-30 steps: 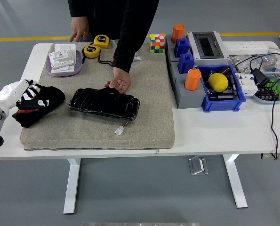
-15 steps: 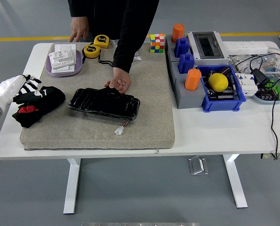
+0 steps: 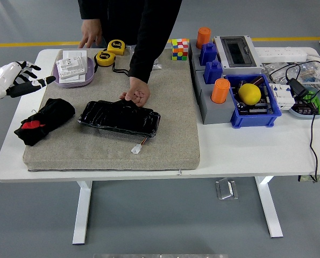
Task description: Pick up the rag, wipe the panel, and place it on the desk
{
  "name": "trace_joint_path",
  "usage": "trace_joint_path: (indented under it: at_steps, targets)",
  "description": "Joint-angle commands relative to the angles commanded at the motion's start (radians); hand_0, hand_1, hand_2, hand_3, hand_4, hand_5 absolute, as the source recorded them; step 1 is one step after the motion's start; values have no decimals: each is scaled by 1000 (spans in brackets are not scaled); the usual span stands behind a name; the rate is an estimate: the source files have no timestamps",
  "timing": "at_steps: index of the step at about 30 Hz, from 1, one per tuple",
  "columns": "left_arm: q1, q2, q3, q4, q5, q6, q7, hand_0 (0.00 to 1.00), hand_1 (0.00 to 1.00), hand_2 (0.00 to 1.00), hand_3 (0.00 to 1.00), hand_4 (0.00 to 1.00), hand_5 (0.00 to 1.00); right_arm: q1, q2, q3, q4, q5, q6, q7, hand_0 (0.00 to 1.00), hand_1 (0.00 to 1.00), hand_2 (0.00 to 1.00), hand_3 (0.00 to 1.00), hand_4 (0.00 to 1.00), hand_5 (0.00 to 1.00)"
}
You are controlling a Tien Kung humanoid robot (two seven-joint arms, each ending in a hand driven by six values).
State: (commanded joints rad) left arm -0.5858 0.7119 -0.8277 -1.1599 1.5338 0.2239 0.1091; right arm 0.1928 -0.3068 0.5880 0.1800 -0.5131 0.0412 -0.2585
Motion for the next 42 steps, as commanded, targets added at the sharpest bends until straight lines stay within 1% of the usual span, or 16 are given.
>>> trace_joint_path:
  at_steps: [1,2,6,12,15,17,19,20,25,29,31,32,34,37,38,42]
  targets:
    - [4,5,-16,-22,3,-4,7,409,620,713,794,998,998,0,0,1,0,0,-1,0,786,709,722,675,998,517]
    - [5,7,-22,-30,4,-5,9,413,625,713,790,998,998,0,0,1,0,0,-1,1,784,709,721,675,998,517]
    - [25,36,-90,-132,28,-31,39,413,625,713,790,998,998,1,2,-5,0,15,-4,6,784,709,721,675,998,517]
    - [47,69,-169,-250,38,-63,75,423,628,714,793,998,998,1,4,-15,0,33,-6,12,785,711,721,675,998,517]
    - [53,91,-206,-305,5,-82,91,426,632,714,794,998,998,0,6,-42,0,62,-7,21,786,710,721,673,998,518]
    - [59,108,-233,-342,-20,-93,103,426,632,714,794,998,998,1,6,-79,0,101,-8,34,786,710,721,673,998,518]
    - [63,117,-249,-363,-31,-101,112,426,632,714,794,998,998,2,7,-101,0,123,-8,40,786,710,721,673,998,518]
    - [63,125,-259,-375,-50,-110,117,432,635,718,792,998,975,3,7,-118,0,140,-9,45,785,710,721,672,998,518]
    - [52,162,-279,-395,-129,-144,133,432,635,718,792,998,975,3,8,-145,0,168,-9,53,785,710,721,672,998,518]
    - [34,190,-289,-396,-151,-159,137,439,646,727,796,998,967,2,10,-138,0,162,-8,53,785,711,721,672,998,517]
    - [25,200,-299,-395,-165,-164,136,439,646,727,796,998,967,1,11,-131,0,155,-8,51,785,711,721,672,998,517]
    - [23,205,-305,-397,-171,-166,136,455,665,732,799,998,922,1,12,-134,0,156,-8,52,787,711,722,671,998,518]
    - [21,213,-313,-401,-184,-163,132,455,665,732,799,998,922,0,12,-141,0,162,-8,53,787,711,722,671,998,518]
    - [27,218,-329,-404,-218,-159,127,455,665,732,799,998,922,1,13,-165,0,181,-8,59,787,711,722,671,998,518]
    - [31,217,-334,-402,-236,-155,122,488,658,726,789,998,804,1,14,-173,0,186,-8,60,786,710,722,672,998,519]
    - [64,197,-340,-380,-354,-121,89,488,658,726,789,998,804,1,18,-204,0,210,-8,68,786,710,722,672,998,519]
